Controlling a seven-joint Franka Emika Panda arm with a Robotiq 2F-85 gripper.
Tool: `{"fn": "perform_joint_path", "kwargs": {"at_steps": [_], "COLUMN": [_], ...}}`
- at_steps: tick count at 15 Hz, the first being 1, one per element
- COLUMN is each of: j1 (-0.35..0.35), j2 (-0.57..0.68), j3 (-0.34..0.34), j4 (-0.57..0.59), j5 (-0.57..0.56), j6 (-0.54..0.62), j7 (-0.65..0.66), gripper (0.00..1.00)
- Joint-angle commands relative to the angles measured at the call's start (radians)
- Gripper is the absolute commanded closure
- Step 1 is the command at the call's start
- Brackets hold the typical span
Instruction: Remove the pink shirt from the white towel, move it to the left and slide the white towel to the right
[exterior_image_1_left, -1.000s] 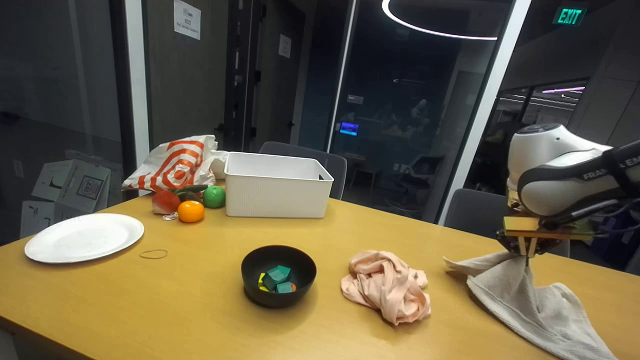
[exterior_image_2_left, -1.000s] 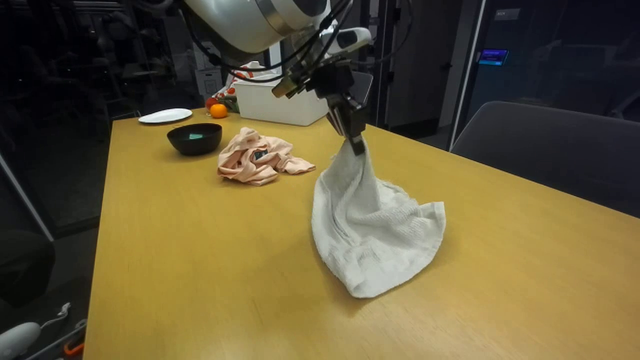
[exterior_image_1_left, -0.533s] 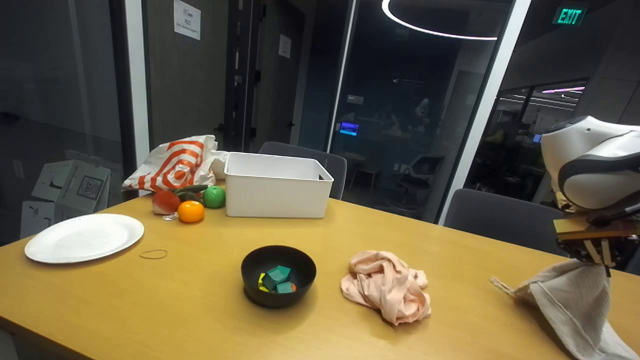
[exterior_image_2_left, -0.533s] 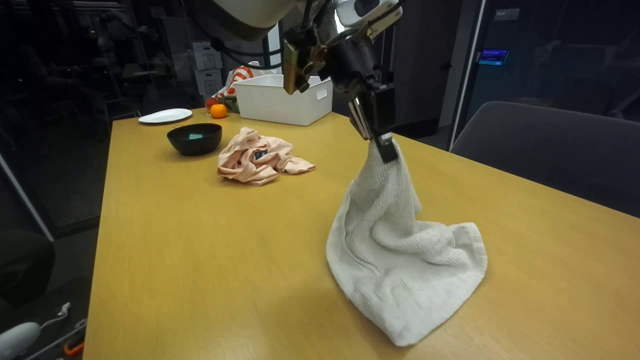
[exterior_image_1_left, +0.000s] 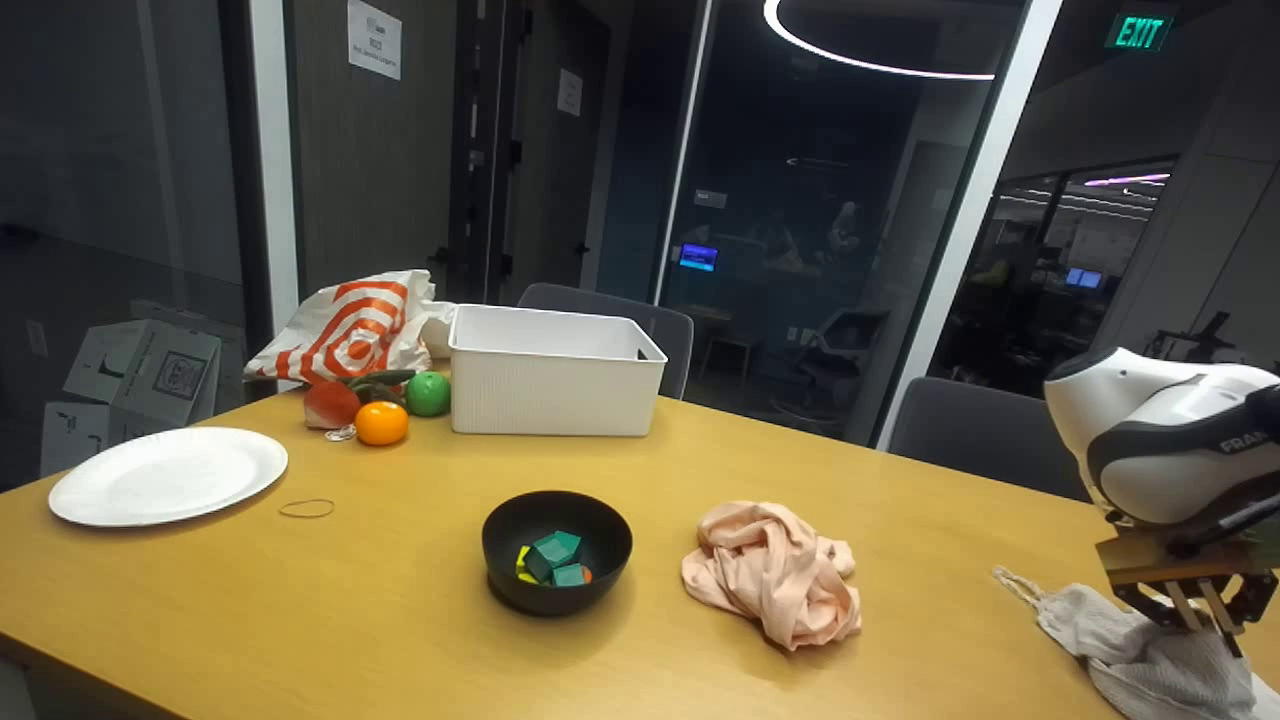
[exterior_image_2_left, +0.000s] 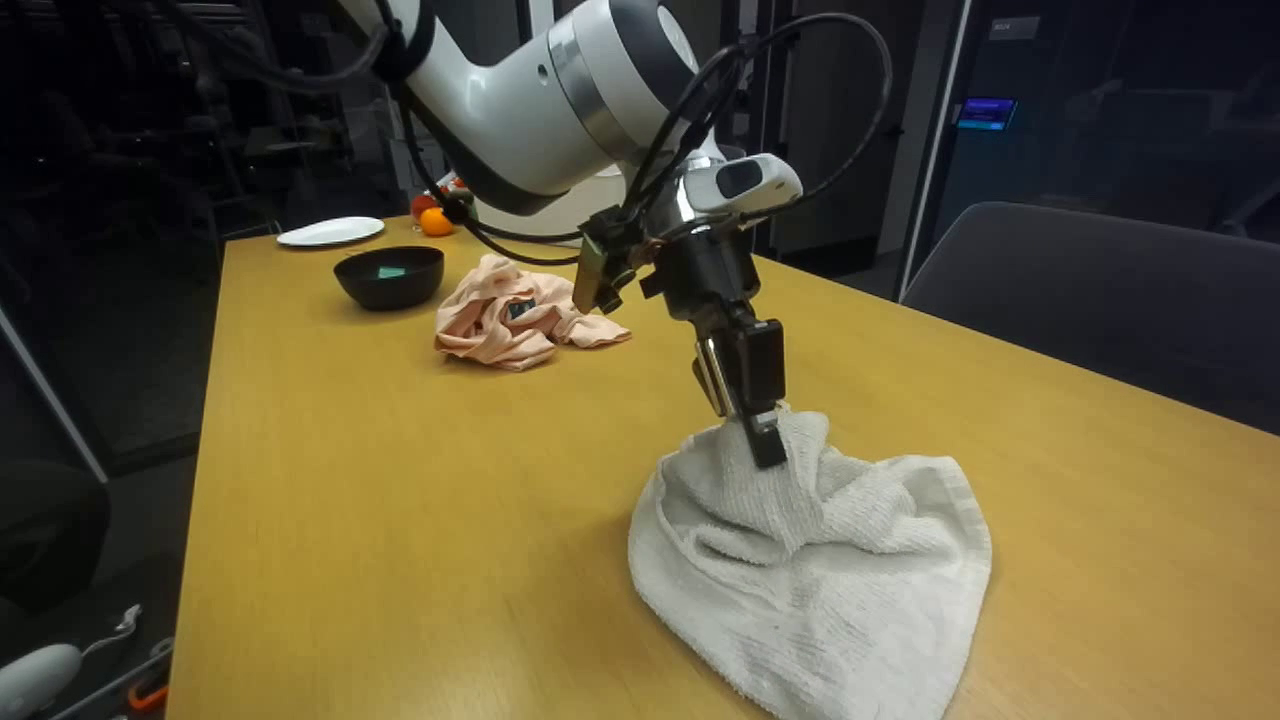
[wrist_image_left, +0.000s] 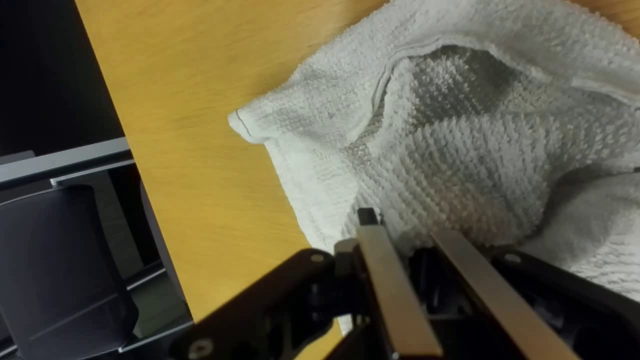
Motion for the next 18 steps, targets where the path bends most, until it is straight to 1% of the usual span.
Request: {"fn": "perform_joint_path", "kwargs": {"at_steps": [1,4,7,8,11,14,16,18], "j1": [0.000,-0.009,-0.018,-0.014,-0.011,-0.003,0.008,0.017], "j2": [-0.026,-0.109,-0.215,-0.250,-0.323,-0.366,-0.375,-0.370], "j3": [0.005,0.030,0.066,0.075,0.096,0.117,0.138,0.162], "j4": [0.003,-0.002,-0.002,0.006,0.043,0.062,0.056,0.059], "j5": [-0.090,-0.023,0.159,0.224,0.399,0.538,0.596,0.633], "j6": [0.014,0.001,-0.006,-0.028,-0.088,-0.085,-0.043,-0.031], "j7": [0.052,-0.007,-0.176,-0.239,-0.418,-0.553,-0.590,-0.614], "gripper": [0.49,0.26,0.04,0.01,0.00,0.00,0.00,0.00]}}
